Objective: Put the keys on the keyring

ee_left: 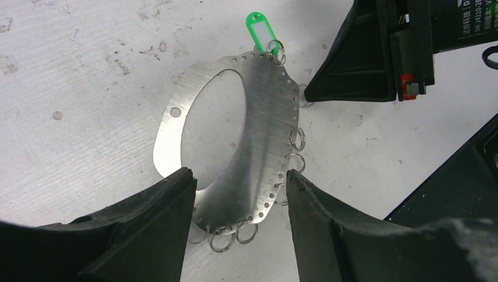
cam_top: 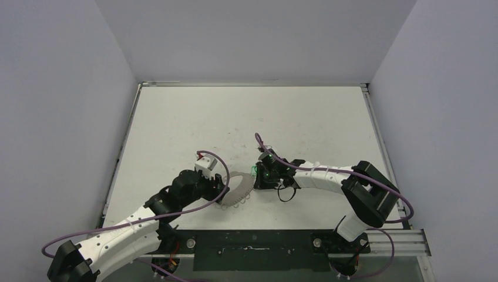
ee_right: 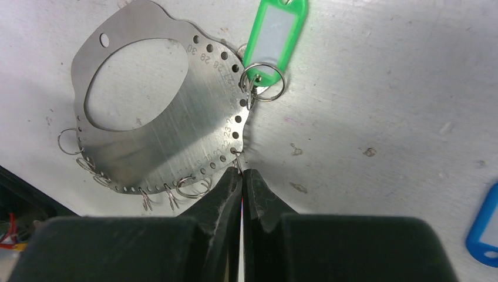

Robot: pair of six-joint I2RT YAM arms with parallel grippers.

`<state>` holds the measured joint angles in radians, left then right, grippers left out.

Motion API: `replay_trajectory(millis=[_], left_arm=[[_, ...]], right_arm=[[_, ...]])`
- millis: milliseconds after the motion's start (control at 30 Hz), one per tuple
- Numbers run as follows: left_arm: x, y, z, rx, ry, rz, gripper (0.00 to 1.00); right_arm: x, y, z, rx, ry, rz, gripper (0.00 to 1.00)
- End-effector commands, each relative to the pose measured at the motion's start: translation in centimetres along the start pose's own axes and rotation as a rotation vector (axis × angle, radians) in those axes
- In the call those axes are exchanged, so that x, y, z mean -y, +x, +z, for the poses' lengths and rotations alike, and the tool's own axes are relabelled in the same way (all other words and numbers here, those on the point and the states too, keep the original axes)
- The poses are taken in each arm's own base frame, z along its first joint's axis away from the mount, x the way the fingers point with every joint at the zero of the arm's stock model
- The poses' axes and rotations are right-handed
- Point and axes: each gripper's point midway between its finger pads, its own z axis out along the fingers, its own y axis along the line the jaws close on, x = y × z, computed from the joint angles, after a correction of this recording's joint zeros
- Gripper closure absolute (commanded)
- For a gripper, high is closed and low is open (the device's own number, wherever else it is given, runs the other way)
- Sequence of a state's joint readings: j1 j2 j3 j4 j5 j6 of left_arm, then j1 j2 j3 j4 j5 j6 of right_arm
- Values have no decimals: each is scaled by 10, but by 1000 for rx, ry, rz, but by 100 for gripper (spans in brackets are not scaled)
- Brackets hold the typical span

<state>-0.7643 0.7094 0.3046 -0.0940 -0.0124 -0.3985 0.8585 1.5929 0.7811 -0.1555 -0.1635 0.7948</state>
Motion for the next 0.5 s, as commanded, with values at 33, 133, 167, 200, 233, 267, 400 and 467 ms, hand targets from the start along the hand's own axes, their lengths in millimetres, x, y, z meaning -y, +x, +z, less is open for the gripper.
replay_trajectory(millis=[33, 133, 167, 200, 233, 267, 400, 467], left_arm=[[4, -6, -1, 31, 24, 15, 45], [6, -6, -1, 33, 43, 18, 45], [8, -6, -1, 34, 51, 19, 45], [8, -5, -1, 35, 52, 22, 45], [8, -5, -1, 37, 54, 24, 46], [8, -5, -1, 38, 57, 27, 46], [8, -5, -2, 47, 62, 31, 46], [8, -6, -3, 55, 66, 33, 46]], right_arm=[[-3, -27, -22, 72, 54, -126, 100], [1, -32, -26, 77, 84, -172, 100], [2, -33, -28, 79, 93, -184, 99], [3, -34, -30, 82, 98, -194, 95], [4, -35, -31, 82, 104, -200, 87], [4, -36, -32, 85, 107, -201, 80], [0, -41, -39, 117, 91, -184, 67], [-2, -43, -41, 133, 75, -179, 66]])
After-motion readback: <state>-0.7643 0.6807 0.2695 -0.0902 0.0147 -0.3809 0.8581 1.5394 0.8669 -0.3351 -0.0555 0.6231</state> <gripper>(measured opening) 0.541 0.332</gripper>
